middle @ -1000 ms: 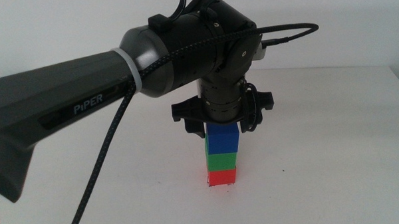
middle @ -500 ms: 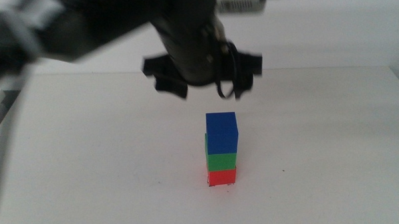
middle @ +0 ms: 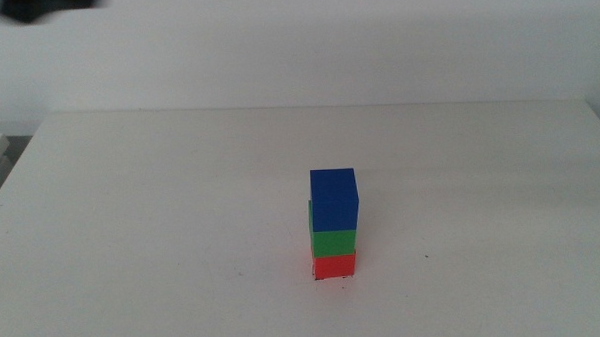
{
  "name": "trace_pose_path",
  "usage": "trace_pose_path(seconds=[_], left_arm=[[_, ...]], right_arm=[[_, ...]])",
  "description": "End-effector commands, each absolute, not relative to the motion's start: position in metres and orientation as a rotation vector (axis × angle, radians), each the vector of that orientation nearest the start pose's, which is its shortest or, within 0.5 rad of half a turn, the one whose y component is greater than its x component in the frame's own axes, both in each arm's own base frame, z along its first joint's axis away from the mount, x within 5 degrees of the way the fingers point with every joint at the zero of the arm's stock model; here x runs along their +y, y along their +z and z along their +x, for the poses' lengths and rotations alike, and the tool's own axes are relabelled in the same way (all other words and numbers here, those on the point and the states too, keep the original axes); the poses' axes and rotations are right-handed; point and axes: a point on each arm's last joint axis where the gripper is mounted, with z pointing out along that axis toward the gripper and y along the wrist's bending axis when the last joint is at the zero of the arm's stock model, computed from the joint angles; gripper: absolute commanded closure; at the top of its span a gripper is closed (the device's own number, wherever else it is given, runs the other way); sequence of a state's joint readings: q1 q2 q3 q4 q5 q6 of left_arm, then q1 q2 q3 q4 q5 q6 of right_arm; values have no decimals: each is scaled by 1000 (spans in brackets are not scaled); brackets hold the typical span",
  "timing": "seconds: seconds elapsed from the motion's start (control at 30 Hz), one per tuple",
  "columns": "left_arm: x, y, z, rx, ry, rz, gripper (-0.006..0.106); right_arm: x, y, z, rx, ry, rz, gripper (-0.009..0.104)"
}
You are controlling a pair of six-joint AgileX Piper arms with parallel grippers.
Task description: Stack red cubes first, then green, then blue cubes in a specific spot.
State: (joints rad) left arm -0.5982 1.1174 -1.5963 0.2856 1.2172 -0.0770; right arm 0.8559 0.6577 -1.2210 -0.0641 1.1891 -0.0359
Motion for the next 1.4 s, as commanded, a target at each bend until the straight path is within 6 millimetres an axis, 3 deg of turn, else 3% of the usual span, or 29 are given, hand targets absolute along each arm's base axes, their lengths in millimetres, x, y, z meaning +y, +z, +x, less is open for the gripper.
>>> trace_pose_path(seconds=[0.0, 0.1, 0.2, 0.4, 0.97, 1.07, 1.17, 1.23, 1.37], left_arm=[[-50, 500, 133, 2046, -14, 491, 7], [-26, 502, 97, 1888, -39, 432, 7], [-10, 494, 72, 1867, 0, 261, 7], [-12, 494, 51, 1827, -95, 194, 7], [-12, 491, 51, 1814, -99, 192, 7], [-11, 483, 52, 1732, -98, 175, 7], [-10, 460, 54, 1632, -96, 152, 7], [-10, 437, 57, 1600, -94, 140, 7], [-11, 376, 63, 1588, -121, 110, 7]], right_arm=[[45, 449, 47, 1925, 406, -907, 14], [44, 449, 46, 1921, 400, -904, 14], [45, 449, 46, 1927, 416, -907, 14], [45, 449, 45, 1924, 430, -908, 14], [46, 448, 45, 1923, 440, -909, 14], [53, 436, 52, 1881, 442, -891, 14], [65, 411, 66, 1692, 438, -827, 14], [75, 390, 74, 1604, 486, -773, 14], [83, 330, 91, 1627, 551, -624, 14]])
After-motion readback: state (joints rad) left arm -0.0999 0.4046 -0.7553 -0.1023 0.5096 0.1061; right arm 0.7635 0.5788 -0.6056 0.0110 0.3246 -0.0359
